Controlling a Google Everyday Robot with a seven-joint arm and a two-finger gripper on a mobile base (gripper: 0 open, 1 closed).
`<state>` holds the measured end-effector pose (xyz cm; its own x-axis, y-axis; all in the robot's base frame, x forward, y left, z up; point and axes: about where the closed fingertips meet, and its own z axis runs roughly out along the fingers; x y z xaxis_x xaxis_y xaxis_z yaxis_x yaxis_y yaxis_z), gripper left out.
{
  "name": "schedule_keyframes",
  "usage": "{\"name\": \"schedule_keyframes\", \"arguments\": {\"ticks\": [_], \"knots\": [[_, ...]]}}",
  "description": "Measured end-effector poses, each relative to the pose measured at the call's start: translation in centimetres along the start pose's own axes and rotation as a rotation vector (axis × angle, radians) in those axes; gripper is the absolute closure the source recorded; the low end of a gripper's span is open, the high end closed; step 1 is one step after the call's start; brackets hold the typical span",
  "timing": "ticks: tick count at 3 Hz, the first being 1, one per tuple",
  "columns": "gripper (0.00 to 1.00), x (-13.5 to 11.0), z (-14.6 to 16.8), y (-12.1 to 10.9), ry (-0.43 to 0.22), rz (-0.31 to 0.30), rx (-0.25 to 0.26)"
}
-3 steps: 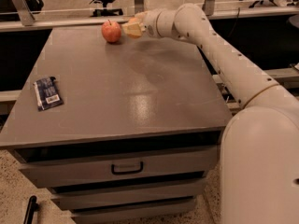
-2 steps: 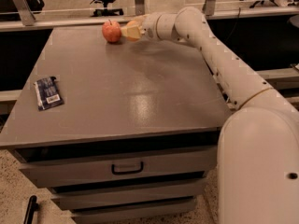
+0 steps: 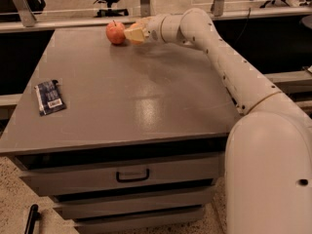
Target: Move orange near apple
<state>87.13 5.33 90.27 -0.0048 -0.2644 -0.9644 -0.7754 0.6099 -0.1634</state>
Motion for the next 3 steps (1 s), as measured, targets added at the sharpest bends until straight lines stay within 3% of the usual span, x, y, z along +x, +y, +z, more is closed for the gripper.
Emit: {"name": "schedule_keyframes", "arguments": {"ticks": [1, 2, 3], "knots": [[0.38, 0.05, 0.25, 0.23, 0.000, 0.001, -0.004], [0.07, 0.12, 0.59, 0.55, 0.001, 0.002, -0.010], [0.00, 0.15, 0.79, 0.73, 0.001, 0.002, -0.014]]}}
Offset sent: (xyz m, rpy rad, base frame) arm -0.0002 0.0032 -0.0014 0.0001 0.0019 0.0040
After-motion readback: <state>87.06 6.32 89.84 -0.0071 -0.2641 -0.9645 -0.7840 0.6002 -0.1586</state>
